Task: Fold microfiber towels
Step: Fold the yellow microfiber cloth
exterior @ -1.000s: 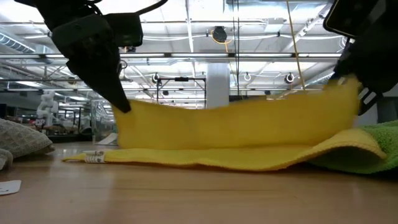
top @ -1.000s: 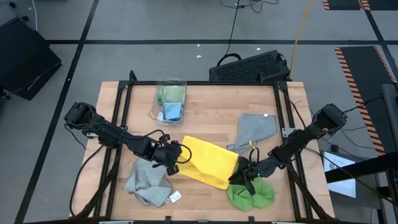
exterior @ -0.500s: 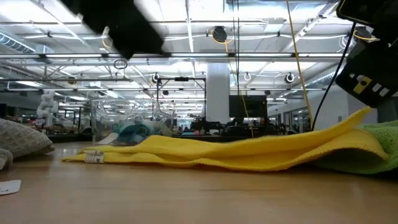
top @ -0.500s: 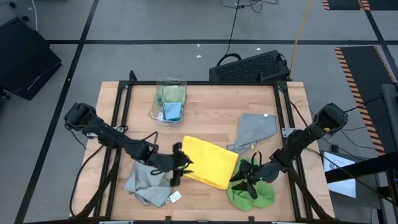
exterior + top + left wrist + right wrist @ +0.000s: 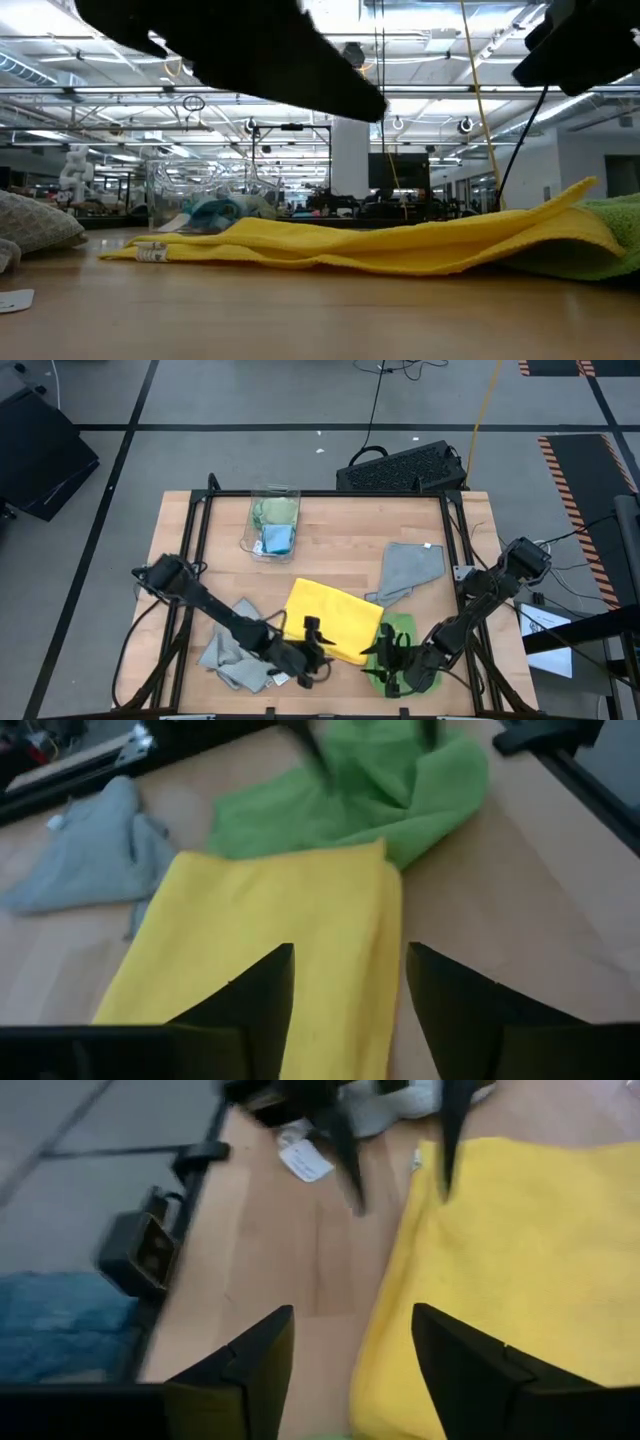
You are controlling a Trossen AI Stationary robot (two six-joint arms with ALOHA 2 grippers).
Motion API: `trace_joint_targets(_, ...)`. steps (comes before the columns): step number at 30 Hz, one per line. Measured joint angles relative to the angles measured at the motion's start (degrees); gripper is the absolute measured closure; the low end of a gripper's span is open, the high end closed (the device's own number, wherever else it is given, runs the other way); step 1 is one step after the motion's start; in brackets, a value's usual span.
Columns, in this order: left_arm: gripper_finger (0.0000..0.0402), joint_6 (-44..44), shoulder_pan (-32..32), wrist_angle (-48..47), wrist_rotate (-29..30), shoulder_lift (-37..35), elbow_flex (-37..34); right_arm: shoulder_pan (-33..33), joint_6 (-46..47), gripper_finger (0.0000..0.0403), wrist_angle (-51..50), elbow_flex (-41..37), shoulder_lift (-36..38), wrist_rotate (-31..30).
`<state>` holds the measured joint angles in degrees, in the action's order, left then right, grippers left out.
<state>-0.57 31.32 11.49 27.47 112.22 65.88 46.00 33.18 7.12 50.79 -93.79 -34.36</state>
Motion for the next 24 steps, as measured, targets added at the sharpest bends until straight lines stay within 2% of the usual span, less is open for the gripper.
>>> trace_joint_targets(8,0.0145,1.9,0.8,-3.8,1.5,11.0,14.5,0.7,1.5,0.0153,-7.9,0.3,0.2,-2.0)
trace_joint_targets(13,0.014,3.6,1.1,-4.7,2.0,16.7,19.6,1.1,3.6,0.0155,-12.6,0.3,1.2,-2.0)
trace_joint_targets(18,0.014,4.1,0.7,-4.6,9.2,19.1,20.9,1.6,3.7,0.0162,-13.2,0.4,1.2,-1.9)
trace_joint_targets(20,0.014,3.9,0.3,-5.2,8.7,19.1,20.9,1.6,3.6,0.0162,-13.5,0.4,1.2,-1.9)
trace_joint_targets(24,0.014,3.1,-0.9,-6.3,2.2,19.1,20.9,1.5,3.6,0.0162,-13.1,0.4,1.2,-3.3)
